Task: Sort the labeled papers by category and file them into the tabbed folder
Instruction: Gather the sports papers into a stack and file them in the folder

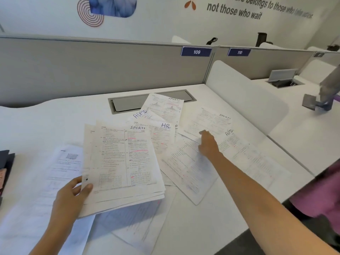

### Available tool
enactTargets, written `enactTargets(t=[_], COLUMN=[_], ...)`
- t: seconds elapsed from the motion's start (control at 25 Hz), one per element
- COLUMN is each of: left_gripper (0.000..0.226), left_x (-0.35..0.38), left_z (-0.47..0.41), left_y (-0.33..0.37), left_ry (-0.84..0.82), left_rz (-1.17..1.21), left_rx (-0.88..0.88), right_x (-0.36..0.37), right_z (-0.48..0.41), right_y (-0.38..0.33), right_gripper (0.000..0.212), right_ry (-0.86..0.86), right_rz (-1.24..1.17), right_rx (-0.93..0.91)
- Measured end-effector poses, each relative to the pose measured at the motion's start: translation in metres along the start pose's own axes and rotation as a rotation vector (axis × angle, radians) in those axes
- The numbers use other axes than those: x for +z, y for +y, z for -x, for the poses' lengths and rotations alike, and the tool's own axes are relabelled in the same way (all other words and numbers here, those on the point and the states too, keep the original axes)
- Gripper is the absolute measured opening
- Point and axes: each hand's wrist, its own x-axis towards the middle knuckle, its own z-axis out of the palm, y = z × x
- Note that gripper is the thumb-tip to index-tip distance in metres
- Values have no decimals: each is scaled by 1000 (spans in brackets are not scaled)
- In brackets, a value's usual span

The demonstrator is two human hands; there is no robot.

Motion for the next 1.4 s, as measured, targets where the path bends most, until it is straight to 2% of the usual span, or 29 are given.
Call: enactTargets(t=[0.12,0.24,0.32,0.44,0.56,0.64,0.72,0.84,0.92,1.0,1.08,1.24,1.32,1.4], left_gripper=[15,15,16,15,14,14,14,19,20,28,33,50,49,46], left_x=[1,-4,-8,-12,-12,-10,-9,-6,-4,0,1,0,-4,-7], left_z=[0,-5,-11,-15,-15,-15,-16,-17,-16,-14,-13,-17,-19,-20], left_y=[0,-5,-10,-14,-14,-15,-17,-20,-19,-18,-18,-15,-13,-14], left_ry=[2,10,21,40,51,55,69,87,83,81,78,57,48,7], left_rz=[-6,-22,-27,-33,-41,-35,-43,-58,-29,-13,-28,125,233,217], left_rx=[0,-28,-59,-79,-103,-121,-139,-160,-170,-189,-214,-351,-405,-414], right_x=[-6,-1,8,19,19,14,16,23,30,42,59,96,107,114], right_z=[-25,-35,-39,-38,-34,-31,-25,3,33,65,96,137,148,152], right_y=[4,-3,-9,-15,-16,-22,-38,-75,-98,-120,-140,-165,-171,-172], right_gripper=[71,73,57,24,18,19,24,38,42,43,43,41,39,31], right_ry=[-190,-218,-172,-80,-25,64,235,463,486,436,309,137,25,-17], right_rz=[67,151,178,372,480,381,179,-40,-61,-94,-193,-261,-286,-288], right_rx=[14,-5,-39,-132,-186,-155,-175,-428,-614,-773,-870,-982,-1011,-1044])
